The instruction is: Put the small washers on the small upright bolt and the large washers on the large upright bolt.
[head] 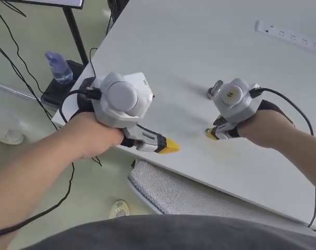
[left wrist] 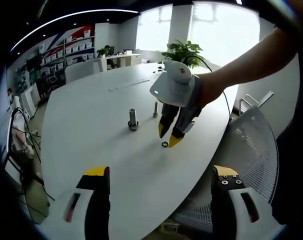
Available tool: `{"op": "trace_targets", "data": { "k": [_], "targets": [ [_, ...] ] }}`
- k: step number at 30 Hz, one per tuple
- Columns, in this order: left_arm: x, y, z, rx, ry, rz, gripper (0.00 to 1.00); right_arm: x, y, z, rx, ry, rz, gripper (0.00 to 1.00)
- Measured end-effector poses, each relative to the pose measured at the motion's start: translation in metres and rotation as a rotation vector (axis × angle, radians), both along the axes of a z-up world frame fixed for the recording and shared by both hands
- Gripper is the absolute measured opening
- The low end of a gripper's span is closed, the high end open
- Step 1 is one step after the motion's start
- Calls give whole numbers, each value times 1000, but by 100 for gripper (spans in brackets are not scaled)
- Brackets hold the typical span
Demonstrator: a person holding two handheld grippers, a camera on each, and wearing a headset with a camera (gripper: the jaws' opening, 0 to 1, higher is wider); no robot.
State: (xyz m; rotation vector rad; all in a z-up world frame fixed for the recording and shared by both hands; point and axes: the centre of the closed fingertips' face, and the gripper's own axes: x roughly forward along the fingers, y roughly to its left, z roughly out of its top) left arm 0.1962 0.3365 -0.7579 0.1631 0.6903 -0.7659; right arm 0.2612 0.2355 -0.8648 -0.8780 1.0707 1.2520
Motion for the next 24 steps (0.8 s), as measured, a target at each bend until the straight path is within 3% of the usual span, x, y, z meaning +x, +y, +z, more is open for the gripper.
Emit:
{"op": "trace_targets", "data": {
  "k": [19,24],
  "targets": [
    [2,2,0,-8,-2,-5,82,0,0,-2,-11,-3,-20,25],
    [1,3,-1,-8,3,-6,82,3,0,-4,-19,-29,-16,22]
  ]
}}
